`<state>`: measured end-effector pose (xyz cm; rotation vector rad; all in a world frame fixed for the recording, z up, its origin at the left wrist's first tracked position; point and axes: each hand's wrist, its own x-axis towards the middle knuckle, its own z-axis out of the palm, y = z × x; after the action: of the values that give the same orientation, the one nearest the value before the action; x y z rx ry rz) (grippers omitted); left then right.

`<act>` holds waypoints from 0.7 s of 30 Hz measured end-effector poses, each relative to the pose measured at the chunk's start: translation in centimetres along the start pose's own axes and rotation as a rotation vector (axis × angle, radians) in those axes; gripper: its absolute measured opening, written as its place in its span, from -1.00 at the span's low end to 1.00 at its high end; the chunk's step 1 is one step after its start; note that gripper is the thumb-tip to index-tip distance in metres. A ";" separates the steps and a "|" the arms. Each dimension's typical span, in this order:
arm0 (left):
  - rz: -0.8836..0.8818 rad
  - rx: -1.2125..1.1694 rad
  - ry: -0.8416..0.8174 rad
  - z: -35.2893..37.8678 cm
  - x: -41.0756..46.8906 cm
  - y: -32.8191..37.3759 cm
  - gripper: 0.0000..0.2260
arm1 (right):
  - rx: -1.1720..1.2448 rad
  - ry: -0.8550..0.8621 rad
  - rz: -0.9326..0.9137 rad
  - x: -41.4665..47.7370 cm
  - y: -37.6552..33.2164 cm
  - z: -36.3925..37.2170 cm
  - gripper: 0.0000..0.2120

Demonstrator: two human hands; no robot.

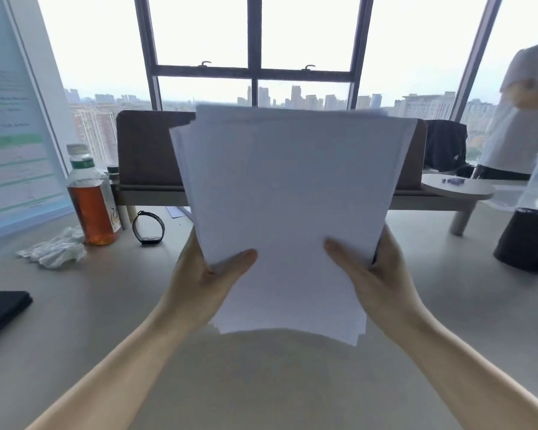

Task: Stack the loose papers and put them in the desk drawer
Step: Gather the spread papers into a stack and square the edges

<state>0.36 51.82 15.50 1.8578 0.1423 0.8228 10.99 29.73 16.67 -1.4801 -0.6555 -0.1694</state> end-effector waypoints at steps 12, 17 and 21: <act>-0.069 -0.117 0.260 0.6 0.8 3.1 -0.46 | 0.078 0.062 -0.018 0.0 -2.7 0.3 -0.72; -0.102 -0.228 0.093 0.8 0.6 2.9 -0.69 | 0.113 0.012 0.046 -0.1 -2.3 0.1 -0.74; -0.059 -0.101 0.090 0.7 0.8 3.6 -0.70 | 0.123 0.048 0.074 -0.5 -1.6 0.2 -0.80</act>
<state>0.41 50.05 18.84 1.7154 0.2076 0.8576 9.71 29.54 17.81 -1.3760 -0.5620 -0.1054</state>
